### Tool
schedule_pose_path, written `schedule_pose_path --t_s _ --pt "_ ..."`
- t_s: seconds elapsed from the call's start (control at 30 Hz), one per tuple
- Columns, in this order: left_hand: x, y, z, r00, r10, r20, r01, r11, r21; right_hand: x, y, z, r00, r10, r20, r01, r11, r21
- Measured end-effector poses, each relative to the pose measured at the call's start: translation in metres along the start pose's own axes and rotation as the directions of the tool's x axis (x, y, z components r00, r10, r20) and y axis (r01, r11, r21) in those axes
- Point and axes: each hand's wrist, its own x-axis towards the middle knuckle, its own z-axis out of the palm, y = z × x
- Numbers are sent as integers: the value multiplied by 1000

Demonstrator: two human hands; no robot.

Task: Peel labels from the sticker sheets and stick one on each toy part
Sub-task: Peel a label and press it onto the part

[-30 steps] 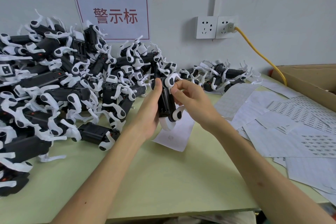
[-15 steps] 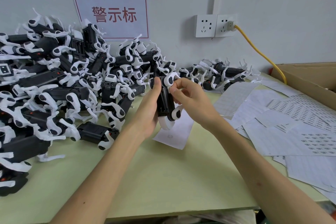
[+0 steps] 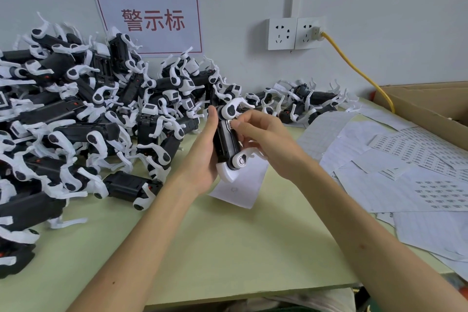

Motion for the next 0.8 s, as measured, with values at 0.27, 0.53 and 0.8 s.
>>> schedule_pose_path --t_s 0.27,0.53,0.8 --pt "-5 3 0 999 -2 54 -1 998 60 0 -1 -4 992 -14 122 4 997 82" --pt "-6 3 0 998 -12 68 8 999 49 2 0 -2 992 -20 124 -9 973 230" --pt "-5 1 0 997 -50 60 52 998 -34 1 5 3 995 -73 67 68 994 81"
